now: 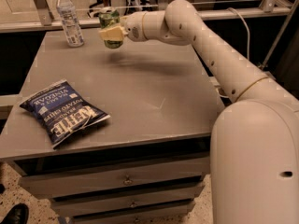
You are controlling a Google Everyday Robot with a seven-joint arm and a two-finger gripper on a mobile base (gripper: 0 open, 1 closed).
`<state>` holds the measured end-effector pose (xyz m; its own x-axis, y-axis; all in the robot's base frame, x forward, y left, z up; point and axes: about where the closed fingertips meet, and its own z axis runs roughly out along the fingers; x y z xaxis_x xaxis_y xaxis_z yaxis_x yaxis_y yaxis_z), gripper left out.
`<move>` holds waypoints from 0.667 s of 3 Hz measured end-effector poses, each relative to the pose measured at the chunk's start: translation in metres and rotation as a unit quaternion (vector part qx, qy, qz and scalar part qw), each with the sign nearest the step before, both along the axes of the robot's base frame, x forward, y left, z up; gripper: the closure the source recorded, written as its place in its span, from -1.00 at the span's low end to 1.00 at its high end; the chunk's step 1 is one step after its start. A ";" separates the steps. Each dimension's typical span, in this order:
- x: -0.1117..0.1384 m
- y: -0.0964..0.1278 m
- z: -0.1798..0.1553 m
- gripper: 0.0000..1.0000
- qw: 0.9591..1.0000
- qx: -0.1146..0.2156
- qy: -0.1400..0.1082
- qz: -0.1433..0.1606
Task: Move green can near blue plastic bottle
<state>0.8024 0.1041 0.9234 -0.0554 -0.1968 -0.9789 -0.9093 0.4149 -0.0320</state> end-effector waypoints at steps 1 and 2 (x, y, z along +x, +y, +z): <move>0.010 0.031 -0.007 1.00 1.000 -0.010 -0.002 0.011; 0.015 0.055 -0.020 1.00 0.999 -0.038 0.001 0.022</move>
Offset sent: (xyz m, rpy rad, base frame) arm 0.0252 0.0756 -0.0333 -0.1475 0.0029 0.0615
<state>0.8175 0.1589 0.9030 -0.0459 -0.2729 -0.9609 -0.9268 0.3706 -0.0610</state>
